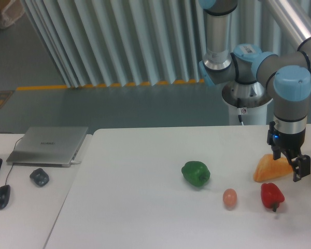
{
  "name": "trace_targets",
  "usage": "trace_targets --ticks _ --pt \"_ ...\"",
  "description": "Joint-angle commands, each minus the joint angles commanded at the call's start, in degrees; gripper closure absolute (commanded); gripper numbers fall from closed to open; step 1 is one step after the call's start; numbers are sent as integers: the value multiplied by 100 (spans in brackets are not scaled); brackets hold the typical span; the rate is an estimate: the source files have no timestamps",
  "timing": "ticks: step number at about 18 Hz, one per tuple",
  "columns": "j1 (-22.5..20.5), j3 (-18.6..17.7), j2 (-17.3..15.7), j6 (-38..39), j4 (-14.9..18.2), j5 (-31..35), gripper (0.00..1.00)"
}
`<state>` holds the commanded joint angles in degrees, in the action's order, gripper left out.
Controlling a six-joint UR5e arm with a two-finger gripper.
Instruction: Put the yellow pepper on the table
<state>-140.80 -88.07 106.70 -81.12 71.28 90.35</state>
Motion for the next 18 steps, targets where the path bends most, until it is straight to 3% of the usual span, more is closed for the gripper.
trace_targets --ticks 11,15,18 --pt "-79 9 26 0 -17 0 0" --pt "-254 18 26 -26 -211 -17 0" --pt "-500 88 132 -674 -220 -53 0"
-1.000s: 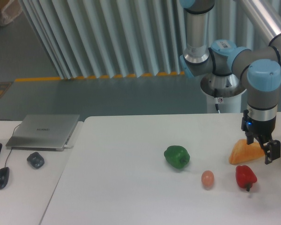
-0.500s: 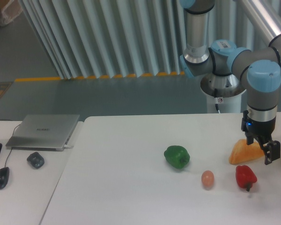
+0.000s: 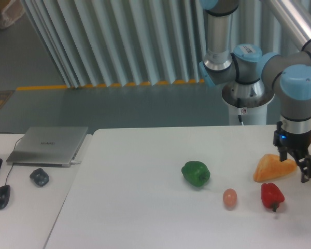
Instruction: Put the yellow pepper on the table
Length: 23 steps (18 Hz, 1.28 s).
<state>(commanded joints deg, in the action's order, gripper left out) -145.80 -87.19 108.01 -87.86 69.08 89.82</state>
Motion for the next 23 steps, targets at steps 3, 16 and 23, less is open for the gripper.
trace_targets --ticks 3,16,23 --pt "-255 9 9 -887 -26 0 0" --pt "-984 413 518 -4299 -535 79 0" --pt "-1205 659 852 -5011 -914 552 0"
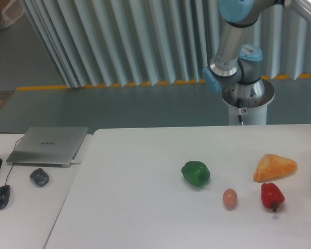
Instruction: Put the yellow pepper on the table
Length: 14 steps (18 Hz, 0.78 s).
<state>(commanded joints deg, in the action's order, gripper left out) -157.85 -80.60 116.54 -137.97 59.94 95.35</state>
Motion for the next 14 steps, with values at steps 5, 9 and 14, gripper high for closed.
trace_targets --ticks 5,9,14 --pt "97 53 246 -213 -325 590 0" --pt "97 27 308 -143 -317 555 0" --pt "79 44 457 -72 -325 441 0"
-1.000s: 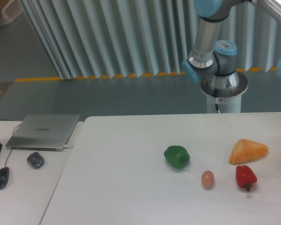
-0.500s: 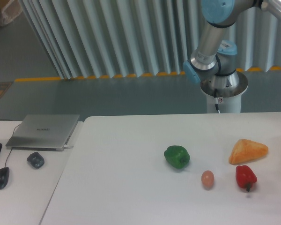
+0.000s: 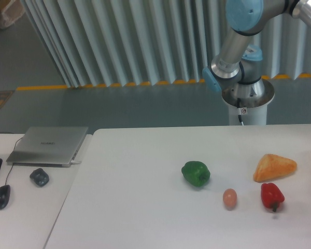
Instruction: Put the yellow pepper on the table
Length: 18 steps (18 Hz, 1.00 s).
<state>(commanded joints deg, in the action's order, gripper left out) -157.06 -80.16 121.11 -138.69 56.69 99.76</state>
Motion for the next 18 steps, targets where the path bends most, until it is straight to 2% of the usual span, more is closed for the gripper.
trace_targets --ticks 18 --pt "-44 -44 123 149 -114 9 0"
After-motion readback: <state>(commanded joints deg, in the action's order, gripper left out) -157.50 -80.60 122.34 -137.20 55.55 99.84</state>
